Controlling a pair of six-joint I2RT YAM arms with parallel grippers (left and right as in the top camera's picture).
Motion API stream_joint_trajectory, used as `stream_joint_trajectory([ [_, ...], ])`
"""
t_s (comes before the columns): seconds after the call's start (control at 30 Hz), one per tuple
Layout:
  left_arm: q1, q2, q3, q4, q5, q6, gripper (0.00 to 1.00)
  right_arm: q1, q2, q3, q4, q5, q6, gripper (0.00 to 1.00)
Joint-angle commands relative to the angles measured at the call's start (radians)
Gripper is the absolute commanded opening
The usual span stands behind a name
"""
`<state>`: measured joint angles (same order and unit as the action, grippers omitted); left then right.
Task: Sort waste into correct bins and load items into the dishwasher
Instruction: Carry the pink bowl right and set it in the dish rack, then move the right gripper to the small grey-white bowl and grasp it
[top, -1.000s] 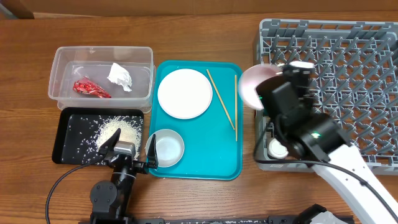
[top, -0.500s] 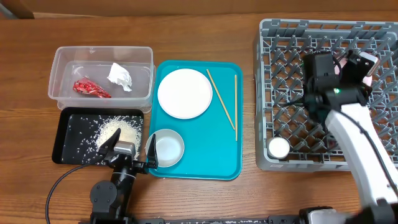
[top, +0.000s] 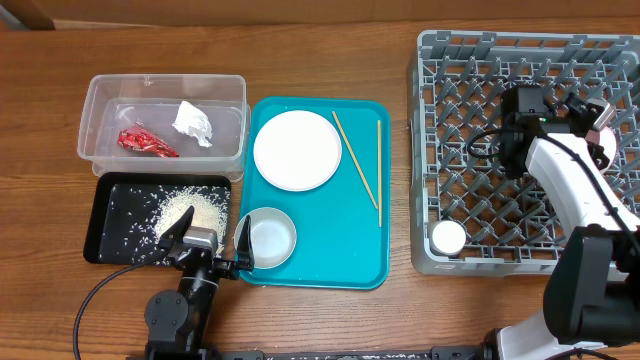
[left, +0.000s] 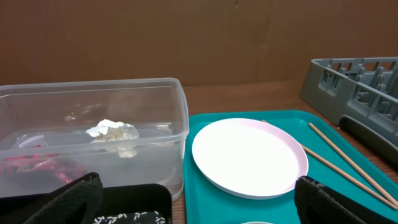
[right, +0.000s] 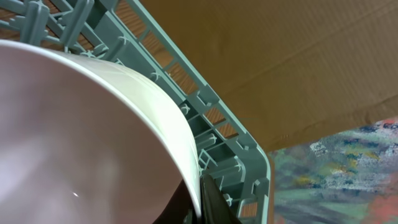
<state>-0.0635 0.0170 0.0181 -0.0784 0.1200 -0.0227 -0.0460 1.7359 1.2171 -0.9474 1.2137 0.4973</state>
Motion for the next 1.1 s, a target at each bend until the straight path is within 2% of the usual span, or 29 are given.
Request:
stream_joint_trajectory([
  [0.0, 0.004, -0.008, -0.01, 0.005, 0.001, -0.006, 1.0, 0.072, 0.028, 0.013, -0.011, -0.078, -0.007, 0.04],
  [0.13, 0.004, -0.008, -0.01, 0.005, 0.001, -0.006, 1.0, 0.154, 0.028, 0.013, -0.063, -0.095, -0.001, 0.05],
  [0.2, 0.004, -0.008, -0.01, 0.005, 0.001, -0.006, 1.0, 0.19, 0.028, 0.013, -0.092, -0.093, 0.006, 0.1],
  [0.33, 0.004, -0.008, -0.01, 0.005, 0.001, -0.006, 1.0, 0.241, 0.018, 0.024, -0.121, -0.102, 0.006, 0.39],
  [0.4, 0.004, -0.008, -0.01, 0.005, 0.001, -0.006, 1.0, 0.278, -0.003, 0.048, -0.143, -0.143, 0.005, 0.47],
  [0.5, 0.004, -0.008, -0.01, 0.005, 0.001, -0.006, 1.0, 0.348, -0.049, 0.102, -0.174, -0.269, 0.004, 0.49],
  [0.57, 0.004, -0.008, -0.01, 0.005, 0.001, -0.006, 1.0, 0.41, -0.081, 0.15, -0.197, -0.448, -0.017, 0.49],
  [0.7, 0.004, -0.008, -0.01, 0.005, 0.001, -0.006, 1.0, 0.531, -0.118, 0.217, -0.204, -0.911, -0.059, 0.49],
  [0.83, 0.004, -0.008, -0.01, 0.005, 0.001, -0.006, 1.0, 0.639, -0.111, 0.2, -0.112, -1.344, -0.059, 0.49],
  [0.9, 0.004, -0.008, -0.01, 0.005, 0.001, -0.006, 1.0, 0.692, -0.093, 0.182, -0.056, -1.429, -0.051, 0.5],
  [1.07, 0.004, -0.008, -0.01, 0.005, 0.001, -0.006, 1.0, 0.832, -0.003, 0.13, 0.088, -1.431, 0.043, 0.53],
])
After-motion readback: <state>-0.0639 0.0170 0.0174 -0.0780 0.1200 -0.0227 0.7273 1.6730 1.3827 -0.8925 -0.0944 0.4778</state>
